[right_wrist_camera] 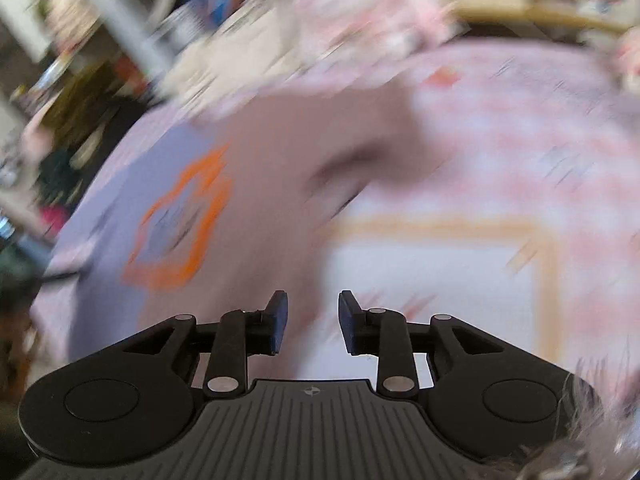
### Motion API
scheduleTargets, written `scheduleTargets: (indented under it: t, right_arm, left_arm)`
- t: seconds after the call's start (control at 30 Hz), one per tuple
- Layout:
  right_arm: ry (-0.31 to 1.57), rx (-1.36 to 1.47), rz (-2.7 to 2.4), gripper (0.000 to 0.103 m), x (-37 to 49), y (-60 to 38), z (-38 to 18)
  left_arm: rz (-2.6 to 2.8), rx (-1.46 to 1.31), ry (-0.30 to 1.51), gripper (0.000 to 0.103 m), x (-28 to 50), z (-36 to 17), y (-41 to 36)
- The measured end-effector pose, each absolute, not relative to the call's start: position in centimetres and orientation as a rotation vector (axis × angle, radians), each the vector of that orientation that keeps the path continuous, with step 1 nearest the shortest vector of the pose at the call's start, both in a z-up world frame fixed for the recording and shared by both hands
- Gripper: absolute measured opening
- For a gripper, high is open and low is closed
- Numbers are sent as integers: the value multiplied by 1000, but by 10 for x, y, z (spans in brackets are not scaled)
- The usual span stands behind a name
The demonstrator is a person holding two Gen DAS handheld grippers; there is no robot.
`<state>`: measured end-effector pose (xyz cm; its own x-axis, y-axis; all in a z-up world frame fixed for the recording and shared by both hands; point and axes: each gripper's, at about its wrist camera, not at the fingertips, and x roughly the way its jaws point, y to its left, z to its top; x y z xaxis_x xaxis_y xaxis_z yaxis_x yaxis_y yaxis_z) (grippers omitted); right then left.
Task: Fold clothes
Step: 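Grasp the mauve sleeve with the right gripper and stretch it flat outward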
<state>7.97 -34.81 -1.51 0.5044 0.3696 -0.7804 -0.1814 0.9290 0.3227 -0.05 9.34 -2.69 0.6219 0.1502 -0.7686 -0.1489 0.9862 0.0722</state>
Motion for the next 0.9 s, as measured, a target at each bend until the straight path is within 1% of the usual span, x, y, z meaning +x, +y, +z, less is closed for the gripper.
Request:
scheduleTargets:
  t: [0.13, 0.23, 0.4, 0.47, 0.5, 0.53, 0.57, 0.67, 0.73, 0.9]
  right_arm:
    - [964, 101, 247, 27, 160, -362, -14]
    - [981, 72, 247, 28, 207, -348, -24]
    - [1040, 90, 213, 29, 245, -332, -52]
    - [1025, 55, 218, 27, 247, -325, -55]
    - [1026, 30, 222, 20, 246, -320, -55]
    - [1031, 9, 241, 16, 245, -317, -55]
    - [1038, -10, 265, 10, 243, -314, -55]
    - [1055, -16, 290, 7, 235, -313, -47]
    - [989, 8, 275, 6, 218, -321, -30]
    - [753, 122, 103, 5, 151, -364, 27]
  left_arm:
    - [98, 52, 820, 46, -10, -26, 70]
    - [74, 130, 847, 46, -4, -36, 52]
    - [90, 77, 890, 46, 3, -50, 46]
    - [84, 68, 906, 46, 3, -53, 45]
    - [83, 76, 903, 47, 0, -54, 42]
    - [82, 80, 900, 48, -3, -54, 41]
    - [82, 73, 898, 48, -3, -55, 41]
    - [72, 30, 899, 53, -2, -56, 49]
    - [57, 19, 900, 55, -2, -57, 53]
    - [47, 9, 910, 56, 1, -56, 56]
